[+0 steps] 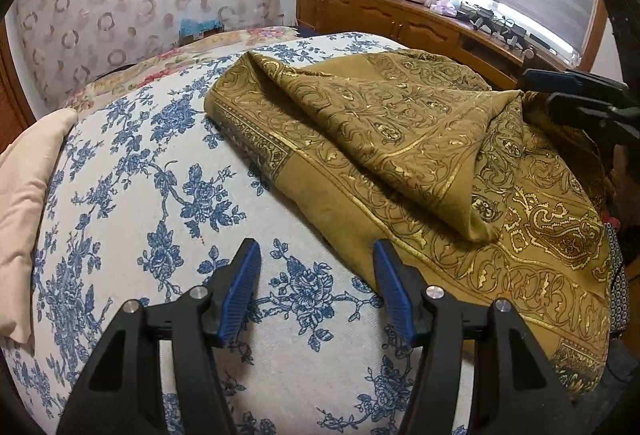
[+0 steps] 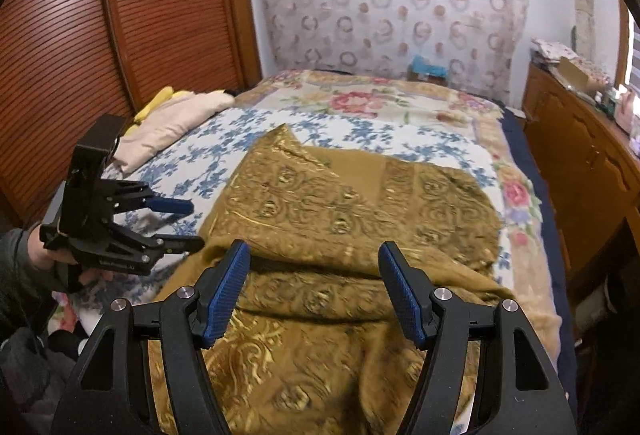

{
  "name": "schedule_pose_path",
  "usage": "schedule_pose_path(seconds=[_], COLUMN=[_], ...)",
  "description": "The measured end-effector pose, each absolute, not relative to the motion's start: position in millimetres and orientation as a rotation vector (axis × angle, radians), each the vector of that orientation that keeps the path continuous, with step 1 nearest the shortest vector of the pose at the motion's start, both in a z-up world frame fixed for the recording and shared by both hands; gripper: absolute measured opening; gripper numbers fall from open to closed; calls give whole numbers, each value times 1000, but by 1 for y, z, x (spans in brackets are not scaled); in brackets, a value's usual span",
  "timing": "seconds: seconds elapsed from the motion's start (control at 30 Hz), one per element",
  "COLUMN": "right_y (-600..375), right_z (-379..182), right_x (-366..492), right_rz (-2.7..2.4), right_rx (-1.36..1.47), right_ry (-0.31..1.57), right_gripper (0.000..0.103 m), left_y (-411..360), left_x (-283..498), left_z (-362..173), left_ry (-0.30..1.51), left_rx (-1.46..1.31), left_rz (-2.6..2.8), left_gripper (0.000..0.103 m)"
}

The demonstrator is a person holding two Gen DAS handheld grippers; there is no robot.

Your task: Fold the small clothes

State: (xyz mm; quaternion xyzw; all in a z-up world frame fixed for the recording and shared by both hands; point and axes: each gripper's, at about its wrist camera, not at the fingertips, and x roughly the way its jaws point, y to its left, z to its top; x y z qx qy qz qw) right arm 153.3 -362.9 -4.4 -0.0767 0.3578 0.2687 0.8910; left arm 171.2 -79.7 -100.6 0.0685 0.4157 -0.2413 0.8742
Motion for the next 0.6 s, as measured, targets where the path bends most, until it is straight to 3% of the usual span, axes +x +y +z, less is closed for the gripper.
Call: schedule_pose_path(seconds=[0.6], right_y=[-329], right_z=[-55], right_x=[156], right_rz=[605], right_rx=[-337], right_ry=[865], right_gripper=[69], left_y=[-83], left_x=[171], left_z=[-101], left_ry=[866], left_rx=[162], left_rz=[-489], left_gripper=[62])
